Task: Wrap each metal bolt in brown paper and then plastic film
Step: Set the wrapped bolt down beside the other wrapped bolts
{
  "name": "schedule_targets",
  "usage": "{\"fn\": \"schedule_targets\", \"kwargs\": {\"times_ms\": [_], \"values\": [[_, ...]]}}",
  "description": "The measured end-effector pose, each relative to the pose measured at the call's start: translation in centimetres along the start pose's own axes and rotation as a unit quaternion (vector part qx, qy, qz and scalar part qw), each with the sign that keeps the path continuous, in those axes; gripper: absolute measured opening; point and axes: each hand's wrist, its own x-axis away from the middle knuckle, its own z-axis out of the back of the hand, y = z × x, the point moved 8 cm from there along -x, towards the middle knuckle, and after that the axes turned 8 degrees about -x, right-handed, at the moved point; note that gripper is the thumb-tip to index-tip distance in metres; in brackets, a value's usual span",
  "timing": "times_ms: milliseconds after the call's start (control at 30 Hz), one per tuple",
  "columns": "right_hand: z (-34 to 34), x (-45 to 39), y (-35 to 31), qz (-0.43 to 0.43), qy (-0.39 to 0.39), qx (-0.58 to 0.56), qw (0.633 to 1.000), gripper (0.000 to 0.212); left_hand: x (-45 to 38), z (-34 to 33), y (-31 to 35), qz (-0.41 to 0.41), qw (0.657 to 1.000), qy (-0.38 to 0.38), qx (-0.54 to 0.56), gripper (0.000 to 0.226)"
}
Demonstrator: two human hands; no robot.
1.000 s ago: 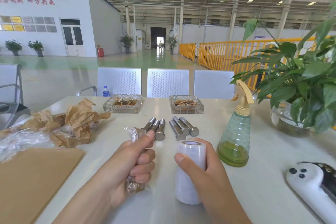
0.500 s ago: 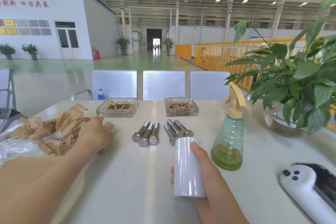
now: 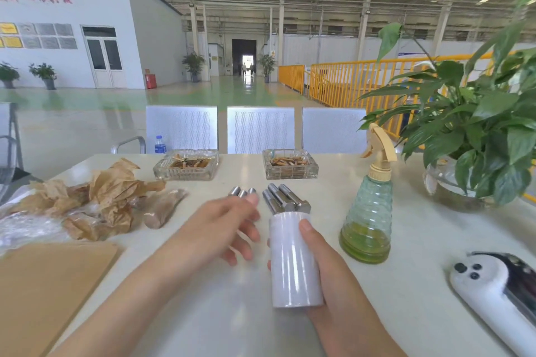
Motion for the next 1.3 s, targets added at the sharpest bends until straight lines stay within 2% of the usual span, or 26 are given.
{"fn": "schedule_targets", "kwargs": {"times_ms": [33,67,167,333,500,633,700,867,1067,1200,1300], "values": [[-0.3,0.3,-0.1,0.002,-0.006,0.02,1.0,0.056,1.0,-1.5,0.3,-0.002,0.999,-0.045,0.018,0.049],[-0.6,0.6,-0.1,0.002,-0.017,0.032,0.999,0.055,1.7,-2.2,0.5,-0.021,0.998,-0.052,0.009,0.051],[-1.1,0.9,-0.5,-0.005,-0.043,0.058,0.997,0.058,2.4,-2.5,0.3,-0.039,0.998,-0.035,0.016,0.055],[-2.1,0.3,-1.5,0.0,-0.097,0.14,0.985,0.05,2.7,-1.5,-0.1,-0.013,0.995,-0.049,0.084,0.037],[-2.2,0.0,-2.3,0.078,-0.083,0.19,0.975,0.035,2.6,-0.2,0.0,-0.012,0.997,-0.035,0.073,0.015],[-2.4,0.7,-2.9,0.127,-0.09,0.2,0.967,0.037,2.7,-0.4,0.1,-0.013,0.997,-0.038,0.059,0.011],[-2.4,1.0,-3.2,0.135,-0.088,0.193,0.968,0.031,2.8,-0.7,0.0,-0.003,0.996,-0.05,0.073,0.015],[-2.2,1.2,-3.3,0.13,-0.082,0.194,0.969,0.026,3.1,-1.1,-0.2,0.007,0.993,-0.071,0.093,0.043],[-2.5,1.5,-3.3,0.13,-0.09,0.189,0.969,0.041,3.0,-0.7,-0.6,0.004,0.991,-0.085,0.104,0.013],[-2.5,1.6,-3.3,0.127,-0.096,0.19,0.969,0.04,3.2,-0.8,-0.5,-0.004,0.991,-0.101,0.093,0.01],[-2.2,1.5,-3.5,0.11,-0.081,0.136,0.981,0.038,3.1,-0.6,-0.5,0.004,0.992,-0.086,0.091,0.01]]}}
